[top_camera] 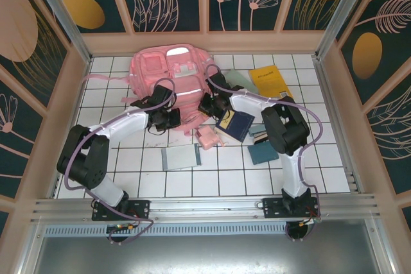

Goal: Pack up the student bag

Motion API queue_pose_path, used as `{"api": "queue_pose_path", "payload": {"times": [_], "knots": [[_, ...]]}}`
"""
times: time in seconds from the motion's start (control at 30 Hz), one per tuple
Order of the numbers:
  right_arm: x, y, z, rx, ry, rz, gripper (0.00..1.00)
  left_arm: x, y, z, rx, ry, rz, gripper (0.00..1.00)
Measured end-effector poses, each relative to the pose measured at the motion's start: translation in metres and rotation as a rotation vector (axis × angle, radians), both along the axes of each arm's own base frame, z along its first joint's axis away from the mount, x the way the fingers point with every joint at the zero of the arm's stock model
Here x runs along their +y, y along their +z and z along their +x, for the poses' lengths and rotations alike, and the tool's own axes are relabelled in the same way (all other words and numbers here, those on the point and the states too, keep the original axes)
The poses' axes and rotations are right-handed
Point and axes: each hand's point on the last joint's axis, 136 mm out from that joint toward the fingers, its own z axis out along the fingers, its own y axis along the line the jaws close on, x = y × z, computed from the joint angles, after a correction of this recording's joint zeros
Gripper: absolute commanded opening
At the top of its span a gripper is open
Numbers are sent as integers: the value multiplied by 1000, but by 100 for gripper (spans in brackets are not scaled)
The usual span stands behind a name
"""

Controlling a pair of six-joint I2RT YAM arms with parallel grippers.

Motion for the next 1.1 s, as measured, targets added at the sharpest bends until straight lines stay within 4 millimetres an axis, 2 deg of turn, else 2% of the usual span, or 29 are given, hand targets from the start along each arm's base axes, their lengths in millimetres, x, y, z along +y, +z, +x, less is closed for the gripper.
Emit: {"api": "queue_pose_path", "payload": {"times": [0.17, 0.4, 0.63, 0.73, 0.9, 1.1], "knots": [[-1, 4, 3, -21, 4, -6, 0, 20, -7, 6, 11, 0, 173, 0], [-1, 27, 9, -96, 32, 18, 0, 51, -13, 13, 16, 6, 345, 0], [-10, 45, 20, -166, 55, 21, 0, 113, -8, 21, 36, 117, 453, 0], [-19, 50, 27, -178, 66, 8, 0, 108, 7, 22, -1, 110, 406, 0], [-27, 73, 49, -236, 89, -14, 0, 89, 35, 19, -74, 71, 310, 0], [-42, 79, 84, -280, 96, -62, 0, 43, 47, 6, -117, -33, 225, 0]]}}
